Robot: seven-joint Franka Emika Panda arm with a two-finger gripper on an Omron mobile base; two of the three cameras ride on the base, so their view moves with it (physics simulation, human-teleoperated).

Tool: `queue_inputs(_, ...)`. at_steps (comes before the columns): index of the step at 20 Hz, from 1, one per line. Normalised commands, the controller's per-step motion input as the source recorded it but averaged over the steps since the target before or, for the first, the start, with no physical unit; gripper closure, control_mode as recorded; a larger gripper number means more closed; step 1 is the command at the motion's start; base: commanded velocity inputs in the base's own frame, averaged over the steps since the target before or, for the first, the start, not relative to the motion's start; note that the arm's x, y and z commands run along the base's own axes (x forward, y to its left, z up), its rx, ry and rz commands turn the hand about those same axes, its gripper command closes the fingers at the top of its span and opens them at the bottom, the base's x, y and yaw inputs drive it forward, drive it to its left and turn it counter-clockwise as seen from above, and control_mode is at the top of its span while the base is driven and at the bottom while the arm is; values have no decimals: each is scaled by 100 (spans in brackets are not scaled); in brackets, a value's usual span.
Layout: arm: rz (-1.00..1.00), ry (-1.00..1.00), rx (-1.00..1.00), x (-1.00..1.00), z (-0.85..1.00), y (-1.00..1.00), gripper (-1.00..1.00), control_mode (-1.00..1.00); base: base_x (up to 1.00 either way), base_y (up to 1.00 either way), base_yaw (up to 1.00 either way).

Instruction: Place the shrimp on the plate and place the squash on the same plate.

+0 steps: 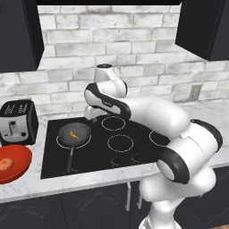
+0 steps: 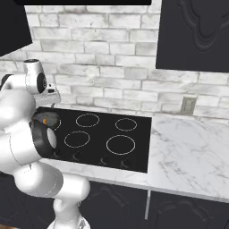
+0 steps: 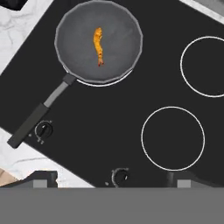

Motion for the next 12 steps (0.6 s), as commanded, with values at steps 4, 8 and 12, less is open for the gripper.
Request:
queue_inputs(4, 8, -1, 0, 38, -25, 49, -100, -100, 0, 0, 0)
queue_inputs(8, 4, -4, 0, 54, -24, 50, -100, -100, 0, 0, 0)
queue_inputs(12, 0, 0, -1, 46, -32, 46, -100, -100, 0, 0, 0)
